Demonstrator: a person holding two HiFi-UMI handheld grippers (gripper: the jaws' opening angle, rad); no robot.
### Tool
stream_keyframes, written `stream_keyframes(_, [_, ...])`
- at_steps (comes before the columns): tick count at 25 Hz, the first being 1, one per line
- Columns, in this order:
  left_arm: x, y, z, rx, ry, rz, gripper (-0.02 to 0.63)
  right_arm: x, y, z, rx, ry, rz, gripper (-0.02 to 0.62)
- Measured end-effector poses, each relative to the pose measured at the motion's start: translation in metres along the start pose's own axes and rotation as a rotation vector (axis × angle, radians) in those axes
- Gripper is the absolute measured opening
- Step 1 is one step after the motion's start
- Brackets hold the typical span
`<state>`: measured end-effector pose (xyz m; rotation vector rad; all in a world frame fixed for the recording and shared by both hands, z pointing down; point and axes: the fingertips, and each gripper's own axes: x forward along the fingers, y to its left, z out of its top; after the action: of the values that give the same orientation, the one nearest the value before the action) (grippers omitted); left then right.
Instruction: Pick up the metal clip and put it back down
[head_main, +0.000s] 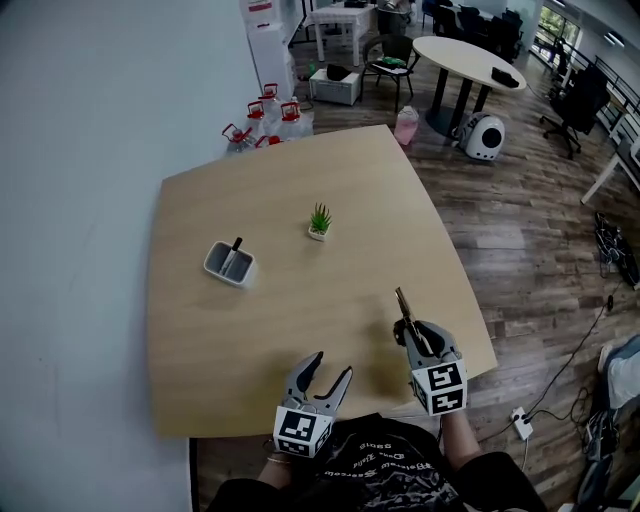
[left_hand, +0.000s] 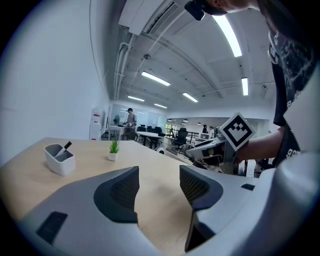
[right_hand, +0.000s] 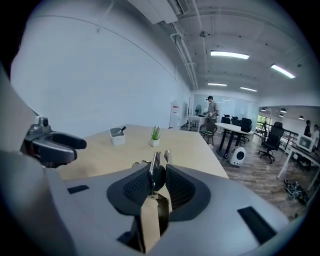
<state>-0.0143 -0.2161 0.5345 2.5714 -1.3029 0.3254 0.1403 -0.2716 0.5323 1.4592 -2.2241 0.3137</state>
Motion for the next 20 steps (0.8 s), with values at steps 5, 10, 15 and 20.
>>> stream_keyframes(5, [-0.002,-0.004,-0.002,0.011,-0.004,-0.031,0.261,-0.035,0.013,-0.005,0.049,-0.038,-0.014,0.094])
stream_keyframes(10, [-0.003,-0.003,-0.004,0.014,-0.004,-0.060,0.261,-0.055,0.022,-0.016,0.074,-0.033,-0.036,0.092])
stream_keyframes(15, [-0.006,-0.004,-0.005,0.014,-0.008,-0.067,0.261,-0.063,0.028,-0.023,0.075,-0.029,-0.042,0.092])
stream_keyframes(20, [-0.009,-0.004,-0.007,0.013,-0.011,-0.069,0.261,-0.065,0.034,-0.025,0.061,-0.025,-0.047,0.092])
